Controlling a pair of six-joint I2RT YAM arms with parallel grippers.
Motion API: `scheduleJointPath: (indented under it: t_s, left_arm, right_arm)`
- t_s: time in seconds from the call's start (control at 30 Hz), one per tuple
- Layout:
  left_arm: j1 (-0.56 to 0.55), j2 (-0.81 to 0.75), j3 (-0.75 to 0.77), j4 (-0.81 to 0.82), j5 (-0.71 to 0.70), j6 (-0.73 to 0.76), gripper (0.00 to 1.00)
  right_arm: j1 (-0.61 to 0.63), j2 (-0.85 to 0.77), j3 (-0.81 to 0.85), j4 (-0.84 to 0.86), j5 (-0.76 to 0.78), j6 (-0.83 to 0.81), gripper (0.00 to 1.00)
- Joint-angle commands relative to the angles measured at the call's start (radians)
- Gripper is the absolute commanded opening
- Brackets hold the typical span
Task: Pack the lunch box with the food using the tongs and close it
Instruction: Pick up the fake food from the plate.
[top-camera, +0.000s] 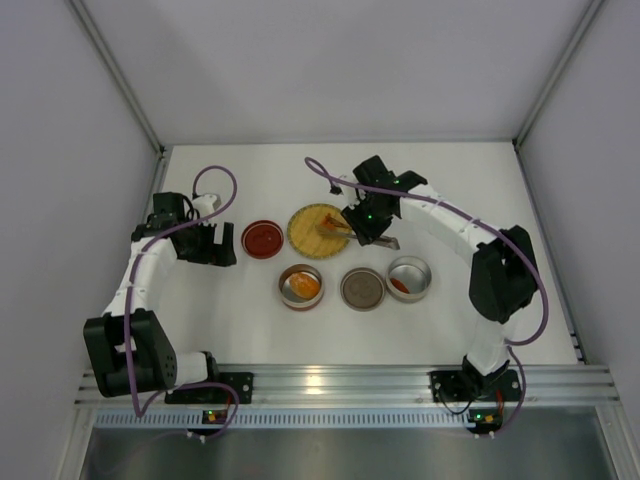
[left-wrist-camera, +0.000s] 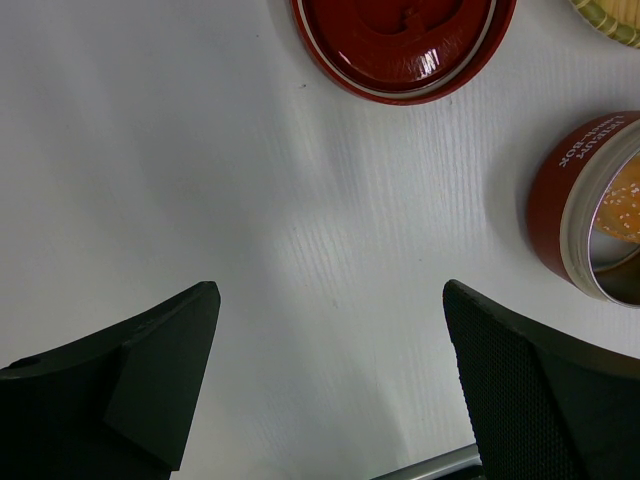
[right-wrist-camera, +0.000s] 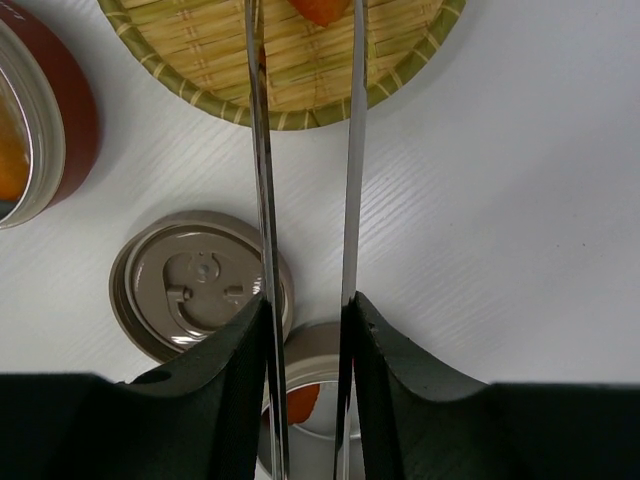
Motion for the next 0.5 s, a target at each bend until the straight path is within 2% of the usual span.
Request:
scheduleJointPath:
  t_s: [0.0, 0.3, 0.47]
  left_arm:
    - [-0.001, 0.000, -0.005, 0.020, -0.001, 0.014, 0.98]
    - [-0.001, -0.009, 0.004, 0.017, -0.003, 0.017, 0.98]
    - [-0.001, -0.010, 0.009, 0.012, -0.006, 0.020, 0.98]
  right_arm:
    - [0.016, -0.059, 0.026, 0.033, -0.016, -0.014, 0.17]
    - [0.017, -0.147, 0.058, 0.002, -0.102, -0.028, 0.06]
    - [0.016, -0.179, 0.053, -0.013, -0.113, -0.045, 0.04]
